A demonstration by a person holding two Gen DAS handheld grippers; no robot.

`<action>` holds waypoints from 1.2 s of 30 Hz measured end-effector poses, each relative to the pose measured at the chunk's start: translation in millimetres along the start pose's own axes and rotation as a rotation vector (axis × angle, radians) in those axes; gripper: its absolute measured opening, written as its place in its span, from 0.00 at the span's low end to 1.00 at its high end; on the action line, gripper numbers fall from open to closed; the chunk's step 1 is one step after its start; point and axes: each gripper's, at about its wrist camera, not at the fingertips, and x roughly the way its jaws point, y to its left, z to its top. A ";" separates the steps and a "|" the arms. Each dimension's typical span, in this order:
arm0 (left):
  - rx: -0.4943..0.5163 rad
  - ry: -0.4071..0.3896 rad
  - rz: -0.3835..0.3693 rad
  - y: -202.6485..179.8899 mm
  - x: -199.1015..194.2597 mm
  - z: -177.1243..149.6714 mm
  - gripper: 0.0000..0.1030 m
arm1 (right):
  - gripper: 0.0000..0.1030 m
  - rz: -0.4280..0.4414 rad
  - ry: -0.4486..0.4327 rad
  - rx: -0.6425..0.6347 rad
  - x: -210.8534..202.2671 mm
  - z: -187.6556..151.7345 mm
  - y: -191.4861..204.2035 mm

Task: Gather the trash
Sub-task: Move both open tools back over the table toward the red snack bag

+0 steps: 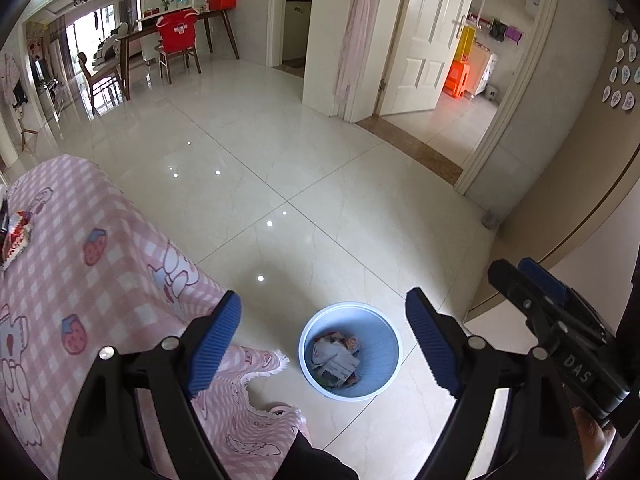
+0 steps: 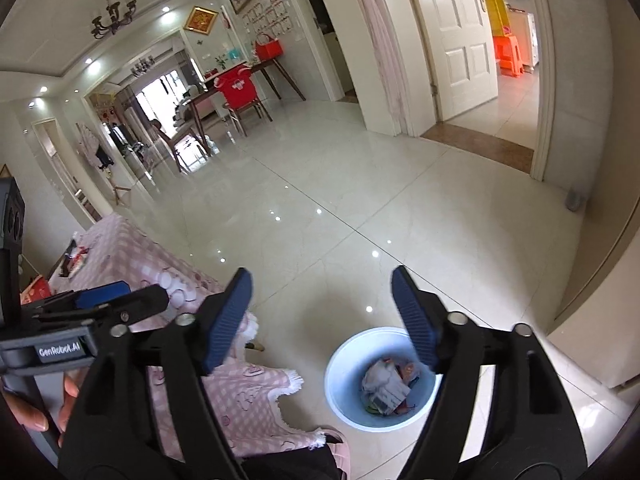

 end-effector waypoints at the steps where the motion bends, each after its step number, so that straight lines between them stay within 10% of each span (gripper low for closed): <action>1: -0.004 -0.010 0.001 2.4 -6.0 0.5 0.80 | 0.79 0.006 -0.004 -0.002 -2.8 -0.1 3.8; 12: -0.089 -0.163 0.068 73.5 -96.2 -10.9 0.82 | 0.85 0.119 -0.047 -0.104 -38.0 2.7 87.4; 25: -0.331 -0.203 0.331 250.3 -160.8 -68.0 0.85 | 0.86 0.300 0.025 -0.317 -18.4 -24.6 254.1; 34: -0.509 -0.143 0.274 342.8 -139.6 -99.5 0.84 | 0.86 0.353 0.133 -0.431 27.7 -51.7 336.0; 36: -0.505 -0.124 0.259 350.8 -131.6 -99.0 0.70 | 0.86 0.352 0.147 -0.447 35.9 -52.5 347.4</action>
